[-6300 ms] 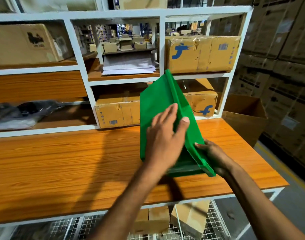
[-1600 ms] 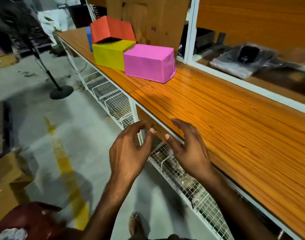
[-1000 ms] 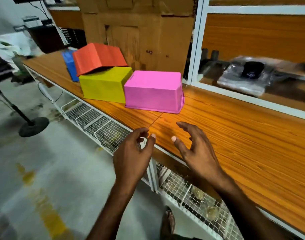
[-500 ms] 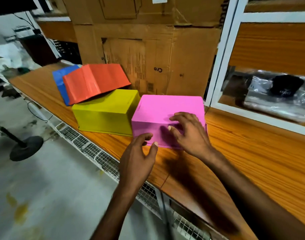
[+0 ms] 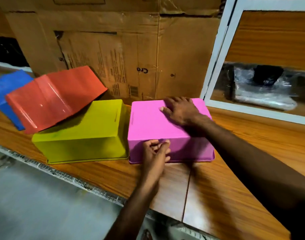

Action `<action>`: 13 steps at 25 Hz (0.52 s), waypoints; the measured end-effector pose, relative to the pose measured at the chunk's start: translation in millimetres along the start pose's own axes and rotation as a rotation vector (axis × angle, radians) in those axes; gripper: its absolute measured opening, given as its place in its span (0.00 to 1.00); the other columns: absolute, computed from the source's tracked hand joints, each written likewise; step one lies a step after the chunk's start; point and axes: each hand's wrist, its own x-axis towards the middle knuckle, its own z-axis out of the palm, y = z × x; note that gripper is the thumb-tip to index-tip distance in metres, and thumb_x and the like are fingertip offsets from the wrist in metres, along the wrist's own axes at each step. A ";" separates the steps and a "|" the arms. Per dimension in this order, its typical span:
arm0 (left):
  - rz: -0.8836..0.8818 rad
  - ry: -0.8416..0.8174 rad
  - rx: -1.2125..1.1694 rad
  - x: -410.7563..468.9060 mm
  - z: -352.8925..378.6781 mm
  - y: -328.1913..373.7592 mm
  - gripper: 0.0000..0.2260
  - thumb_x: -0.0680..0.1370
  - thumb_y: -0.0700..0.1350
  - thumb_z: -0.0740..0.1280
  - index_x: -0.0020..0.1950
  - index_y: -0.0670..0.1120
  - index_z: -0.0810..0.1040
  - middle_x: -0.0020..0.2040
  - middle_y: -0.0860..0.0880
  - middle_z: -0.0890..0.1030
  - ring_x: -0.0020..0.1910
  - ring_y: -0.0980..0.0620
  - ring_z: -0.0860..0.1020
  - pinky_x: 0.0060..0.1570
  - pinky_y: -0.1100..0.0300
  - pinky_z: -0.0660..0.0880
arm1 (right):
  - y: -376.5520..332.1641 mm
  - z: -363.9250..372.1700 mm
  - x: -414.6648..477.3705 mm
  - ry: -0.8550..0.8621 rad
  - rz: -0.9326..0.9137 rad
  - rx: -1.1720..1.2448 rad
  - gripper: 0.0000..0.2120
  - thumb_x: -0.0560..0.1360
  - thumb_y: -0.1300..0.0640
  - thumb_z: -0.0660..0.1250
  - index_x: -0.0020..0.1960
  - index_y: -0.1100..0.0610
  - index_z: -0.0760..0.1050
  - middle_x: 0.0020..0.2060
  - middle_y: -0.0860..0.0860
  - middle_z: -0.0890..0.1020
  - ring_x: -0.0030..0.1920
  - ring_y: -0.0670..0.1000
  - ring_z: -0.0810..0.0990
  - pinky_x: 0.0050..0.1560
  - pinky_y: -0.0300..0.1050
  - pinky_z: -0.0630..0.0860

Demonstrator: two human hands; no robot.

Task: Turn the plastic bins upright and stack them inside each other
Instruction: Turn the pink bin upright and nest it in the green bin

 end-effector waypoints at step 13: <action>0.211 0.073 0.165 -3.1 0.9 -16.5 0.27 0.73 0.52 0.72 0.70 0.48 0.71 0.66 0.45 0.76 0.57 0.55 0.79 0.56 0.63 0.75 | 70.5 -24.5 -75.2 -0.004 0.272 0.244 0.17 0.78 0.43 0.67 0.55 0.54 0.83 0.54 0.57 0.86 0.55 0.60 0.83 0.56 0.53 0.79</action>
